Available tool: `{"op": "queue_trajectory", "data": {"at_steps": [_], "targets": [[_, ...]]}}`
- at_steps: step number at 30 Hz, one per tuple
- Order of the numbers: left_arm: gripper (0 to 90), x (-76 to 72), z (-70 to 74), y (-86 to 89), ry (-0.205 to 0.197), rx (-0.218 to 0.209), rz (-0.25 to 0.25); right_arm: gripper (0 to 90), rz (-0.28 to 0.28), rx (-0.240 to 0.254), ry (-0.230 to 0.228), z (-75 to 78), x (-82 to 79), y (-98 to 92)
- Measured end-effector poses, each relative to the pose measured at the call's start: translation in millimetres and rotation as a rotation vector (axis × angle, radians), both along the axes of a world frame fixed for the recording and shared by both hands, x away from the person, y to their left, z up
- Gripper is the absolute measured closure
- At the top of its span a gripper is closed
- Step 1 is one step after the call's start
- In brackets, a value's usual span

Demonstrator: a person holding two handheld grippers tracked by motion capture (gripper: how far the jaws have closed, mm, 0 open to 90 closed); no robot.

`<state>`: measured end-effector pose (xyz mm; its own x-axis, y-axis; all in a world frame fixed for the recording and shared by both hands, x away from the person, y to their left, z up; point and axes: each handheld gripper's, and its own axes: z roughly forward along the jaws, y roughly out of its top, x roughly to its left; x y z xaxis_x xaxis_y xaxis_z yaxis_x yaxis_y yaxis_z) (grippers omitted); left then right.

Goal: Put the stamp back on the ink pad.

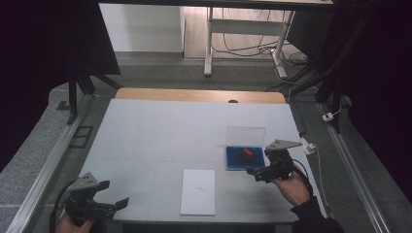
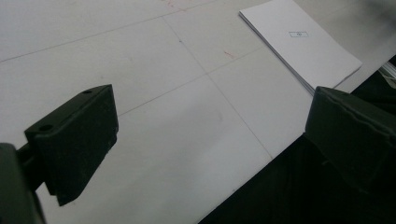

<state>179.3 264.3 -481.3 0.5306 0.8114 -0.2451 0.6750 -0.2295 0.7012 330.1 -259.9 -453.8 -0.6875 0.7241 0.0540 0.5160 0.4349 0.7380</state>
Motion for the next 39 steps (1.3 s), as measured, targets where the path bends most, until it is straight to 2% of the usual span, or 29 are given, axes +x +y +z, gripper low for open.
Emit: {"op": "queue_trajectory", "data": {"at_steps": [9, 19, 28, 39], "targets": [[2.9, 0.3, -0.1, -0.1, 0.002, -0.001, 0.001, 0.0, -0.03, 0.027, -0.016, 4.3, -18.3, -15.6], [2.9, 0.3, -0.1, 0.0, 0.003, -0.002, 0.003, 0.0, -0.075, 0.008, -0.033, 5.2, -35.0, -33.8], [2.7, 0.2, 0.0, 0.2, 0.002, -0.003, 0.004, 0.0, -0.112, 0.012, -0.032, 5.1, -50.9, -47.8], [2.5, -0.6, 0.1, -0.3, -0.005, -0.001, 0.004, 0.0, -0.169, 0.003, -0.006, 1.2, -70.3, -63.4]]}}
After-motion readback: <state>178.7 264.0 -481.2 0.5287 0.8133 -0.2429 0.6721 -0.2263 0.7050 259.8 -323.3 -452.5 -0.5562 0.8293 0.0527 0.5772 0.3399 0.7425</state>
